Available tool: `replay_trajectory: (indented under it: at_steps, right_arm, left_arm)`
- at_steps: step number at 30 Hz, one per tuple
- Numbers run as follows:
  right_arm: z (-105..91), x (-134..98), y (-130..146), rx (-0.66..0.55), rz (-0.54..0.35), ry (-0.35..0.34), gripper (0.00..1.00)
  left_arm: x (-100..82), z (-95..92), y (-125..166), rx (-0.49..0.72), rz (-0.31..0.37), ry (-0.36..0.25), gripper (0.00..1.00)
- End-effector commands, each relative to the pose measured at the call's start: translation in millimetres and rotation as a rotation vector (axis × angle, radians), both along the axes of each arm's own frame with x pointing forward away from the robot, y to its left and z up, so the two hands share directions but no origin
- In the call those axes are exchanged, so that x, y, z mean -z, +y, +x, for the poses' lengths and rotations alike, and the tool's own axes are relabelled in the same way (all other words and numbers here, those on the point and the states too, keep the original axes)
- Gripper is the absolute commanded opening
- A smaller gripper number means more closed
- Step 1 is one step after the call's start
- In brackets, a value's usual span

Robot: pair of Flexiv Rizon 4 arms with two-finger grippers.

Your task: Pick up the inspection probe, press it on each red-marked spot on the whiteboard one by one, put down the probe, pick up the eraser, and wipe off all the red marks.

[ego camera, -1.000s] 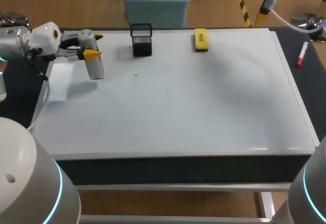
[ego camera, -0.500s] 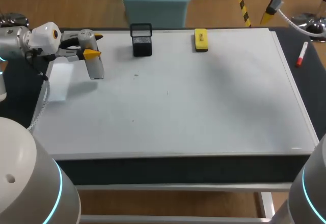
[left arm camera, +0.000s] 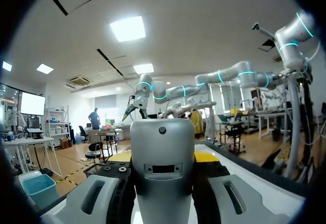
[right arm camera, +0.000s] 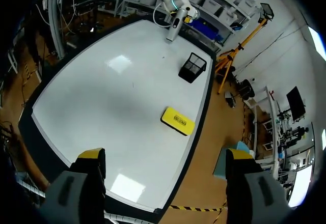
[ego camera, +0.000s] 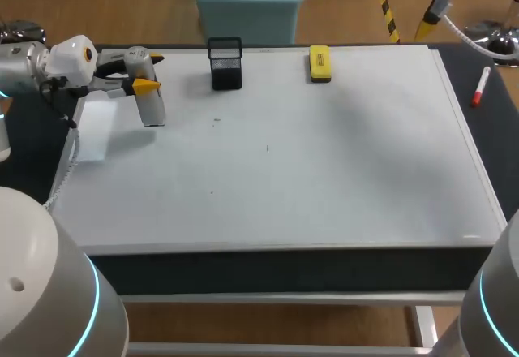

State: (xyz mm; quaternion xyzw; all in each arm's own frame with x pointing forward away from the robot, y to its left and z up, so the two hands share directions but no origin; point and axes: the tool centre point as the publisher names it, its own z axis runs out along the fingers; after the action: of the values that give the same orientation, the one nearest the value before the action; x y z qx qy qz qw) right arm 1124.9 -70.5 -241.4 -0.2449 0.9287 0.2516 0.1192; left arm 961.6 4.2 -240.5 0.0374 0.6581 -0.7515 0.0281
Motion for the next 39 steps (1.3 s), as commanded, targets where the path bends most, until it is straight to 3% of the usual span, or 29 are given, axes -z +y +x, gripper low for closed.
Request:
replay_trajectory:
  at_steps: [1, 9, 18, 30, 39]
  right_arm:
    - [-0.1, -0.8, -0.5, -0.001, -0.004, 0.000, 1.00]
    - [-0.1, -0.8, -0.5, -0.001, -0.004, 0.000, 1.00]
    - [-0.1, -0.8, -0.5, -0.001, -0.004, 0.000, 1.00]
    - [-0.1, -0.8, -0.5, -0.001, -0.004, 0.000, 1.00]
    - [-0.1, -0.8, -0.5, -0.001, -0.004, 0.000, 1.00]
  left_arm:
    - [-1.2, -0.1, -0.1, 0.001, 0.001, 0.000, 0.00]
    - [-4.6, 6.3, -0.8, 0.002, 0.006, -0.018, 0.00]
    - [-48.1, 38.8, -15.3, 0.054, 0.035, -0.100, 0.00]
    - [-91.5, 68.7, -46.9, 0.112, 0.016, -0.098, 0.00]
    - [-101.4, 95.8, -87.6, 0.141, -0.016, -0.071, 0.00]
